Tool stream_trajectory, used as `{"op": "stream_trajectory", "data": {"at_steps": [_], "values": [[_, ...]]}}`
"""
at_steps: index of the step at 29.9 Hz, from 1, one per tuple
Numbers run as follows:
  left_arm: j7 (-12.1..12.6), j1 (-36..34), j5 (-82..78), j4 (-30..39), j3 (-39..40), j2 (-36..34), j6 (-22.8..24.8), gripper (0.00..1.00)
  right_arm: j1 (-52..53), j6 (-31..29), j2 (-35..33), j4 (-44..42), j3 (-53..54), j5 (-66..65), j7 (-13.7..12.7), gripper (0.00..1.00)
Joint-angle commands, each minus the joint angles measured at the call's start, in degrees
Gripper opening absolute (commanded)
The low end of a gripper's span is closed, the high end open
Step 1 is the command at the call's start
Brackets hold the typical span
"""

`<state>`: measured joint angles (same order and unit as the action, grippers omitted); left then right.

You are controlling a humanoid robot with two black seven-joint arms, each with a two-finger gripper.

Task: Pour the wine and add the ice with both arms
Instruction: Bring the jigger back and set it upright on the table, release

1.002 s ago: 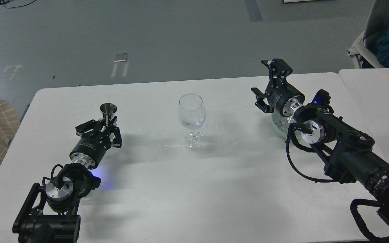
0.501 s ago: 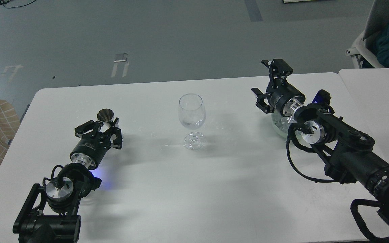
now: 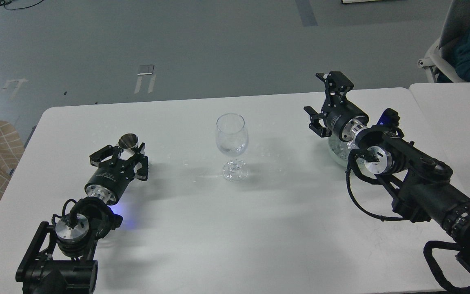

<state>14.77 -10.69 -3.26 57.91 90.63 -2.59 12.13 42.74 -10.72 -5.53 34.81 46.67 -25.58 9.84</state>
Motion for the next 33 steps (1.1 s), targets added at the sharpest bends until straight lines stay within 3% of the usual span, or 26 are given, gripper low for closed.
{"op": "stream_trajectory", "data": {"at_steps": [1,10,15,17,24,33], "values": [[0.0,0.0,0.0,0.0,-0.2,0.0,0.0,0.47,0.1,0.0,0.0,0.0,0.0,0.0,0.0,1.00],[0.0,0.0,0.0,0.0,-0.3,0.0,0.1,0.61,0.0,0.1,0.0,0.0,0.0,0.0,0.0,1.00],[0.2,0.1,-0.1,0.0,-0.4,-0.3,0.3,0.91,0.0,0.1,0.0,0.0,0.0,0.0,0.0,1.00],[0.3,0.1,-0.2,0.0,-0.4,-0.4,0.4,0.94,0.0,0.1,0.0,0.0,0.0,0.0,0.0,1.00],[2.0,1.0,-0.3,0.1,-0.8,-1.6,2.1,0.97,0.0,0.1,0.0,0.0,0.0,0.0,0.0,1.00],[6.1,4.3,-0.2,1.2,-0.7,-3.4,6.9,0.97,0.0,0.1,0.1,0.0,0.0,0.0,0.0,1.00]]}}
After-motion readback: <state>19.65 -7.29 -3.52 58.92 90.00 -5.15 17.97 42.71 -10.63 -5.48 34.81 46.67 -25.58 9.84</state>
